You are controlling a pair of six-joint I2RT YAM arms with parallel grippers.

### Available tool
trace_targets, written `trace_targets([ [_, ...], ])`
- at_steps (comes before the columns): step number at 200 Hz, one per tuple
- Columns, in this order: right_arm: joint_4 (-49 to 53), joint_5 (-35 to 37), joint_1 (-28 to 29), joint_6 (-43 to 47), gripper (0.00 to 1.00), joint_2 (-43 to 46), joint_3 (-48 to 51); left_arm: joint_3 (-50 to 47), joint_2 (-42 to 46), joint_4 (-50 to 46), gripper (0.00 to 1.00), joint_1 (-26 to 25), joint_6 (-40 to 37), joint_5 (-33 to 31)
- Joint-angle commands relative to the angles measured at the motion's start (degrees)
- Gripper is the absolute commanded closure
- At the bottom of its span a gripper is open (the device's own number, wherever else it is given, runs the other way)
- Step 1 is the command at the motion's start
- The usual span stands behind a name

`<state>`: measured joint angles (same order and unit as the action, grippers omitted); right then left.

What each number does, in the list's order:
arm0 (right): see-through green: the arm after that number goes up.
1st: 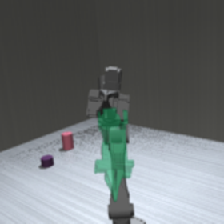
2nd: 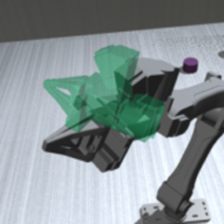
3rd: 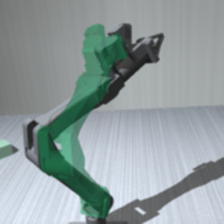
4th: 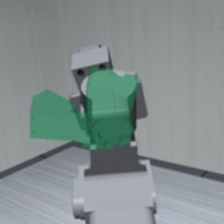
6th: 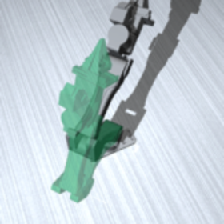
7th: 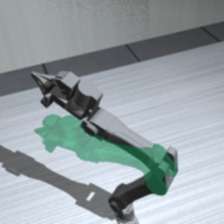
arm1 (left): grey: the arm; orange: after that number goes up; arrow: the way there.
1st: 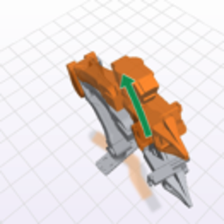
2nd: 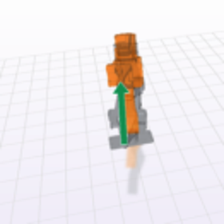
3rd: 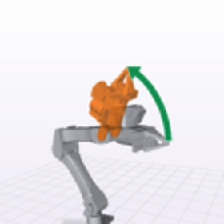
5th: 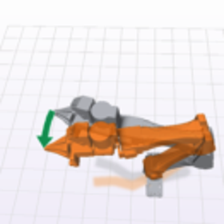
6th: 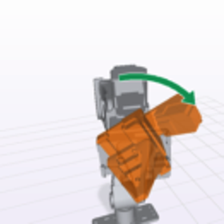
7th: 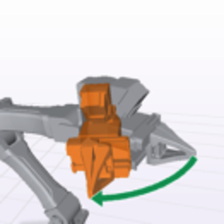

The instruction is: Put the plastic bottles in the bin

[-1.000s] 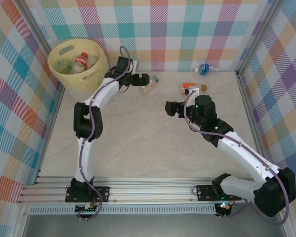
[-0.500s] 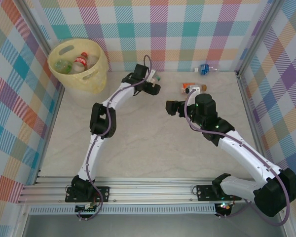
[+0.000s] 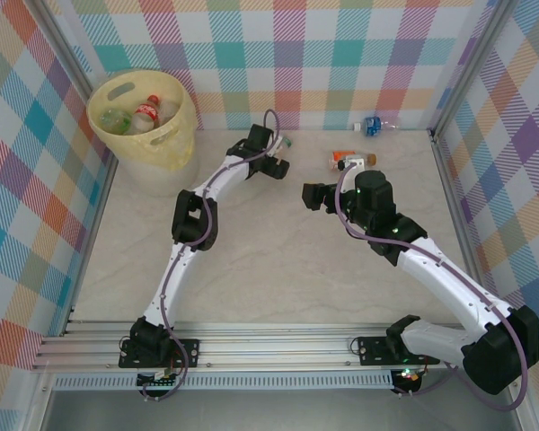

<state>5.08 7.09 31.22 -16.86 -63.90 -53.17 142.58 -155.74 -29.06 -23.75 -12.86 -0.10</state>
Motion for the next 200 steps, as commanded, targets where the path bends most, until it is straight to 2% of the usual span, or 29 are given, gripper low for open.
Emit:
trace_targets([
  [1,0.08,0.91,0.36,1.39,0.00,0.25,-1.50,2.68,-1.03,-1.23,0.03,0.54,1.49,0.19],
  [17,0.13,1.00,0.33,1.48,0.00,0.22,-1.41,3.13,-1.57,-0.74,0.08,0.72,2.39,0.03],
  [47,0.26,1.17,0.33,1.48,0.00,0.29,-1.15,3.47,-1.18,-1.41,0.24,0.72,5.17,-4.04],
  [74,-0.07,1.23,0.33,1.40,0.00,0.10,-1.06,0.57,1.58,-1.46,0.34,0.63,6.62,-3.89],
  [87,-0.13,1.04,0.33,1.26,0.00,0.01,-0.97,-4.71,4.76,0.92,0.39,0.54,6.92,-3.13],
  [125,-1.92,0.32,0.36,0.54,0.00,-0.24,0.10,-23.00,16.98,9.13,0.44,0.28,9.25,-1.05],
  [170,-4.56,-3.10,0.33,0.60,0.00,-1.79,0.78,-45.60,32.69,18.81,0.45,-0.38,13.74,-0.01],
  [200,-6.58,-7.16,0.43,0.69,0.00,-3.05,0.87,-54.96,41.40,20.35,0.46,-0.51,15.78,0.28],
])
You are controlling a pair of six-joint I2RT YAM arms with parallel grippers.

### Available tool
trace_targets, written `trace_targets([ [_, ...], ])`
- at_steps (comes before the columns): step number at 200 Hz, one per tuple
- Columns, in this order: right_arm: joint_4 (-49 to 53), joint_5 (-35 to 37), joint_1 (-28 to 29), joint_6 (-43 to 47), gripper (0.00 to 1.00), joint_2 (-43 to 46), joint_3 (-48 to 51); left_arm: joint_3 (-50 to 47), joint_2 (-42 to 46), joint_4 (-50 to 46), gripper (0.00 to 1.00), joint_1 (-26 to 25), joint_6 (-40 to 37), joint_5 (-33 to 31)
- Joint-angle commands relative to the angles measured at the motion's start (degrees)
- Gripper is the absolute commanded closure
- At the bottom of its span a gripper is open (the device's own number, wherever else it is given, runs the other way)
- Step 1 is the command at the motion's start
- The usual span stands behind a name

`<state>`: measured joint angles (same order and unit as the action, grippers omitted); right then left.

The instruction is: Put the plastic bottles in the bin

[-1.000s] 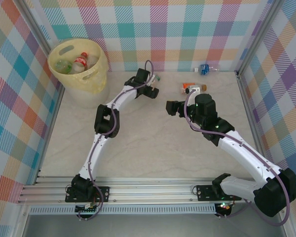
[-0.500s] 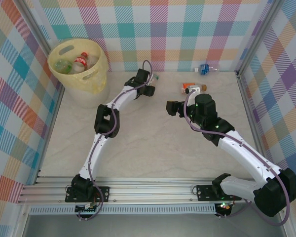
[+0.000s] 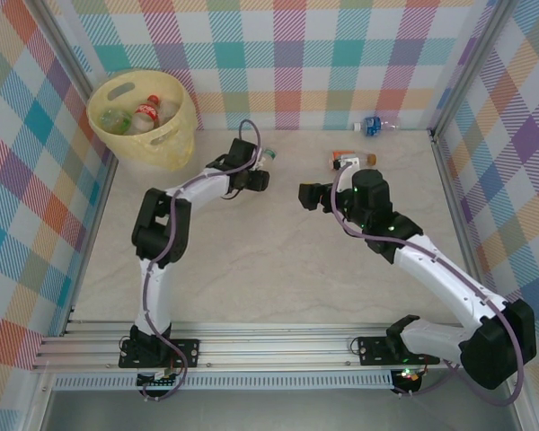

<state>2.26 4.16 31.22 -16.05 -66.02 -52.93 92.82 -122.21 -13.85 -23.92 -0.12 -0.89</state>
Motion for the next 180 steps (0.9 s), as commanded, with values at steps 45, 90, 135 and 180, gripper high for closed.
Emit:
trace_targets([
  [45,-5.87,-9.93,0.76,0.93,0.00,-2.83,0.34,-12.82,19.09,4.57,0.47,-0.42,5.24,1.65],
  [90,-5.94,-11.52,1.82,1.81,0.00,-5.88,-2.21,-16.24,27.65,2.52,0.48,-0.35,6.79,2.52],
  [135,-6.89,-12.15,2.54,1.91,0.00,-7.98,-4.11,-12.69,33.73,-6.19,0.49,-0.09,5.44,5.05],
  [180,-7.87,-12.36,2.79,2.11,0.00,-7.73,-4.03,-9.34,38.67,-10.45,0.49,1.13,5.23,5.75],
])
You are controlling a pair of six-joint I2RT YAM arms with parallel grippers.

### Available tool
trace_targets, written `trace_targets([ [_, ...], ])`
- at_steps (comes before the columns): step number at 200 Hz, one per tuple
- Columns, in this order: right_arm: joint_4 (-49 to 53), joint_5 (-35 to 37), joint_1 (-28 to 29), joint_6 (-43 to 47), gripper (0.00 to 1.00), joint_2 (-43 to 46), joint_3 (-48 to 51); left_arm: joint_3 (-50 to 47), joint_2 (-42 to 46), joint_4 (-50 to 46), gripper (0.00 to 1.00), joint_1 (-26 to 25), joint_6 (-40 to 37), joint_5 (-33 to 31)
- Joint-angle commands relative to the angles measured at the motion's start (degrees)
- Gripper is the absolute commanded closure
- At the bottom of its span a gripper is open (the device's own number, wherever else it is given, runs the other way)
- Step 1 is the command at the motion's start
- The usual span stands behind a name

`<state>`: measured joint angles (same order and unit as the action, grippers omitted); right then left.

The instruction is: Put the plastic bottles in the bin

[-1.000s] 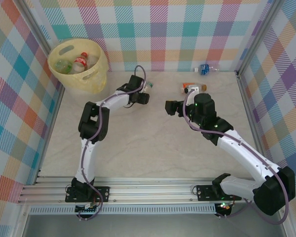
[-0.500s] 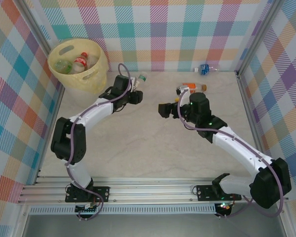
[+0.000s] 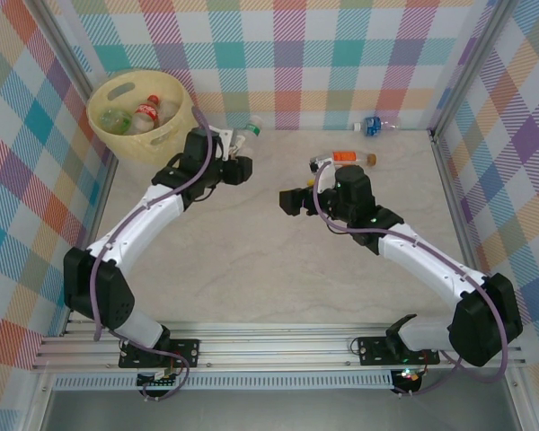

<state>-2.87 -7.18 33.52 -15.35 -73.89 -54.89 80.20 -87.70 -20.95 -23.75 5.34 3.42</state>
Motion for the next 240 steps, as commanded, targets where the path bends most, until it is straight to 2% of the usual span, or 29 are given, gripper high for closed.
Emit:
trace_targets([
  [1,-2.74,-1.01,0.50,1.39,0.00,0.10,-2.02,3.33,4.23,-3.42,0.49,1.01,-0.24,1.47],
  [61,-3.86,0.84,0.50,1.35,0.00,0.90,-1.02,13.11,7.66,-10.60,0.50,5.54,-1.23,2.98],
  [127,-5.41,1.90,0.54,1.19,0.00,0.14,-0.65,25.65,4.44,-13.88,0.50,13.42,-4.63,-1.77],
  [158,-4.98,2.88,0.51,1.95,0.00,1.01,-0.19,32.46,-0.43,-17.29,0.49,21.16,-3.87,2.02],
  [218,-4.91,3.93,0.50,2.73,0.00,1.20,0.41,39.76,-8.85,-24.56,0.47,31.73,-5.84,10.00],
  [240,-4.41,4.15,0.52,3.13,0.00,1.20,0.19,44.64,-13.28,-29.62,0.47,35.17,-7.00,10.38],
])
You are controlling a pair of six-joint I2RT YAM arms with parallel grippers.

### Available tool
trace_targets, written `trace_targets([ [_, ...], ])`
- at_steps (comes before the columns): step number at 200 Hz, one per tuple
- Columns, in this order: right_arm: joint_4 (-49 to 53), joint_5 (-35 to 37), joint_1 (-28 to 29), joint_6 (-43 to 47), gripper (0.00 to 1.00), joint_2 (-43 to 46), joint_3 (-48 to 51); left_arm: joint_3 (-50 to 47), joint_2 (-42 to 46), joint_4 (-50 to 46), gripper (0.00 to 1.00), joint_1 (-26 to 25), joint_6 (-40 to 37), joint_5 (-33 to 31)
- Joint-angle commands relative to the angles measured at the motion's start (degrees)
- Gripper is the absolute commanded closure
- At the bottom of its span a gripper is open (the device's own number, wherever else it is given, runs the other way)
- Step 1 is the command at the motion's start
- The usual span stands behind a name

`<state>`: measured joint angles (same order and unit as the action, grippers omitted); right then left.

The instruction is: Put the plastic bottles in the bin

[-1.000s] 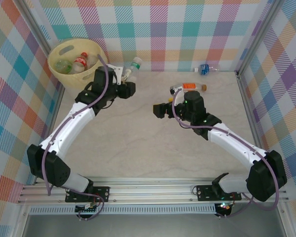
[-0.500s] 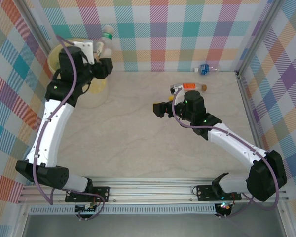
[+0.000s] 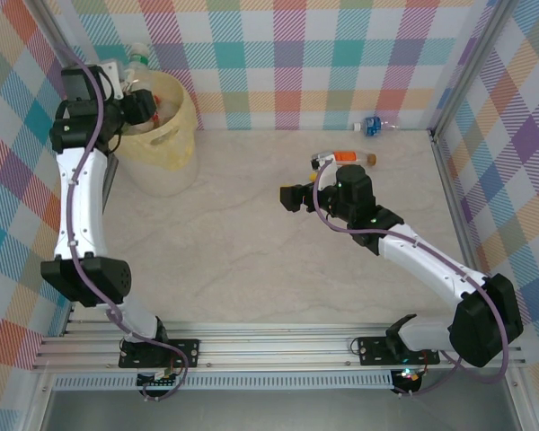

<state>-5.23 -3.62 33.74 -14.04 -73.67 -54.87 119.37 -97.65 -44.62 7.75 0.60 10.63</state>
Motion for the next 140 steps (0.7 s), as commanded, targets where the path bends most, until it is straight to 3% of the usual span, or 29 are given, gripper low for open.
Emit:
trace_targets([
  [1,-2.05,0.61,0.29,1.82,0.00,0.98,0.18,5.72,-3.51,-6.20,0.47,3.85,-2.26,3.16],
  [43,-1.79,0.74,0.29,1.47,0.00,0.59,-0.06,8.08,-9.56,-6.09,0.41,6.34,-3.38,2.51],
  [77,-0.82,1.59,0.36,1.43,0.00,1.38,0.11,19.97,-18.08,-11.37,0.32,6.37,-4.31,-1.09],
  [106,-0.83,2.48,0.37,1.12,0.00,2.23,0.85,20.17,-17.24,-10.78,0.01,6.35,-2.74,-1.00],
  [140,-0.83,2.65,0.35,0.96,0.00,1.84,0.73,18.79,-14.37,-9.49,0.00,6.37,-0.26,-0.31],
])
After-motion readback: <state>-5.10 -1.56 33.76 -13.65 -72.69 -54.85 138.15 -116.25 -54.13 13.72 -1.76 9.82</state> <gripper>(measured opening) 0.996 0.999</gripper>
